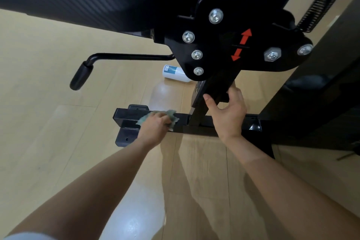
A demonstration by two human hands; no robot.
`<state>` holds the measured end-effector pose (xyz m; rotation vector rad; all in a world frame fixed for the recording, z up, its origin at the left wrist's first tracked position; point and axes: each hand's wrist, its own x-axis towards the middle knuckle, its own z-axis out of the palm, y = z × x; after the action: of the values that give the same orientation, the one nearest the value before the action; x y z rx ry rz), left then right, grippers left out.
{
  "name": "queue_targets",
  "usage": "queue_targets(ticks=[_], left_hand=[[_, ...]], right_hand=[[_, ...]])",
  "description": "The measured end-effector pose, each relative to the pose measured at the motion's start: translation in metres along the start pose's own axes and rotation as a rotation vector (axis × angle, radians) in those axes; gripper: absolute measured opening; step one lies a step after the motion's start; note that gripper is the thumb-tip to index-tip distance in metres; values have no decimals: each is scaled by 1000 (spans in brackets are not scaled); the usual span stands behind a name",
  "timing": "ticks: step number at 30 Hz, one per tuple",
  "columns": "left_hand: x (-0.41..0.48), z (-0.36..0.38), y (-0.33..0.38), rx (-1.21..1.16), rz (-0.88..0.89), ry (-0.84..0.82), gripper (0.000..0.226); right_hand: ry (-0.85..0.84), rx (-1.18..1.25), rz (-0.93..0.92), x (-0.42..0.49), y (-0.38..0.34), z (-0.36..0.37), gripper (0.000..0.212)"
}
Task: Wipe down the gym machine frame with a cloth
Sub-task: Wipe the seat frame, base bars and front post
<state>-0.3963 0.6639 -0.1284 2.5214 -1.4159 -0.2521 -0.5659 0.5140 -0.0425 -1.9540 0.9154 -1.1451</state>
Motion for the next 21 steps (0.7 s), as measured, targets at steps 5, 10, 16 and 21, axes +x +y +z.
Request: queue_targets(ticks=[5,10,16,21], left_hand=[[0,8,24,26,61,11,21],[4,8,5,39,-110,40,47],[11,10,-8,213,-185,-46,75],[18,13,2,235,-124,6,46]], right_hand=[[-4,-13,-5,1,2,-1,54],[-6,-11,7,2,3,0,56],[-30,-28,-2,2,2,-2,54],[-39,-25,9,2,2,-3,52]])
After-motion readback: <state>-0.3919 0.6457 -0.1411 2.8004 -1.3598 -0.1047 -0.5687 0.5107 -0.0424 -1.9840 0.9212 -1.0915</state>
